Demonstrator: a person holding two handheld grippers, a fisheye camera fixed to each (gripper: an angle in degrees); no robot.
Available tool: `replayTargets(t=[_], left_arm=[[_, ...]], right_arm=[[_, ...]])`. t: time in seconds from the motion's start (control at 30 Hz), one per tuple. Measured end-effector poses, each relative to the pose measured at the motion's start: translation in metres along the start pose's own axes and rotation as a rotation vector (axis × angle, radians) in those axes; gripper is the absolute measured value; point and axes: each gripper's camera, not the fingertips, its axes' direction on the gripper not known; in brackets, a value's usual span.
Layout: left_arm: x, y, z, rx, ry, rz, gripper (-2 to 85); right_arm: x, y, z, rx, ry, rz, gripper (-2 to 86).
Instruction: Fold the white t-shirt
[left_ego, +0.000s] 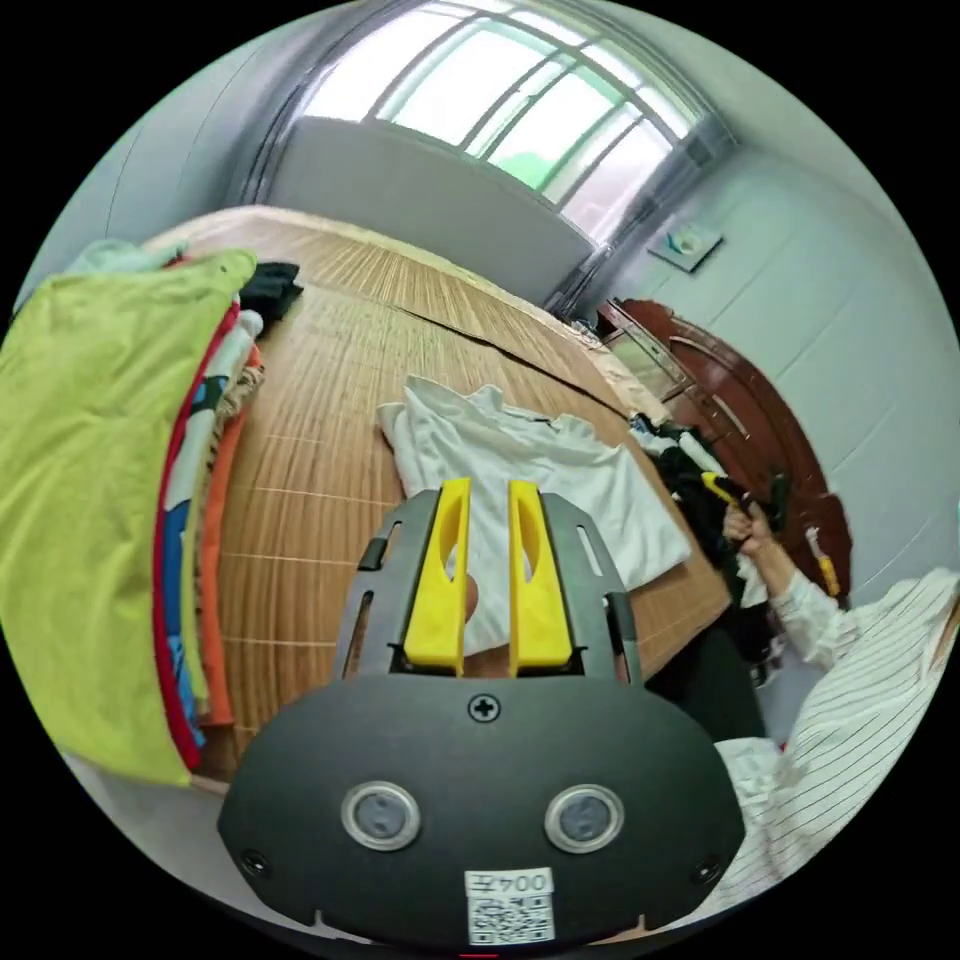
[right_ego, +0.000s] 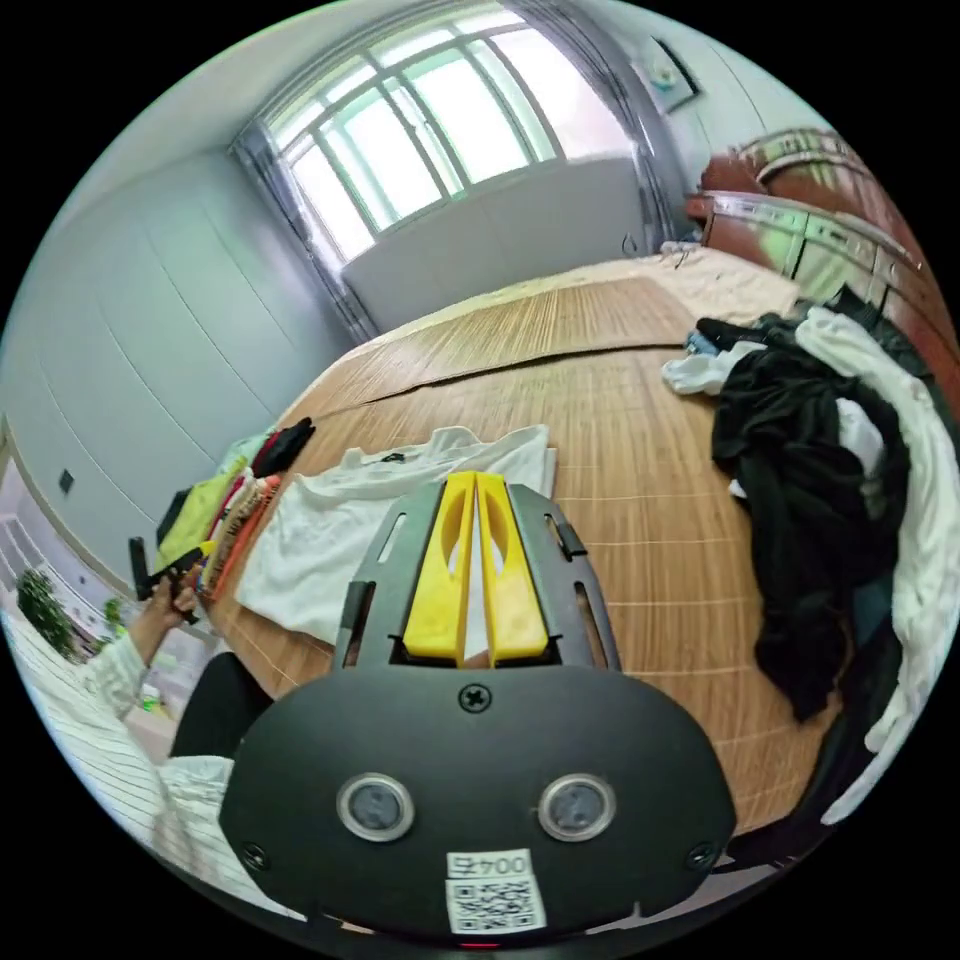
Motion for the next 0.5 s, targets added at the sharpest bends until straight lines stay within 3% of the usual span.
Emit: replayTargets(t=[0.1,0.23,0.33,0.5], left_arm=[[0.078,0.058,-0.027,0.033,-0.159,0.145,5.3],[0.139,0.090,-0.003,-0.151,-0.291,0.211,2.1],[0.167,0.099,0.011,-0.253,-0.370,0.235,0.8],[0.198,0.099,0.044,-0.389,-0.447,0.261,0.2]], right_arm=[[-0.068,0.069,-0.029,0.075,0.232,-0.126,-0.8],[-0.111,0.122,-0.016,-0.207,0.452,-0.169,-0.8],[-0.118,0.139,-0.005,-0.454,0.477,-0.137,-0.8],[-0.125,0.149,0.012,-0.619,0.561,-0.129,-0.5]])
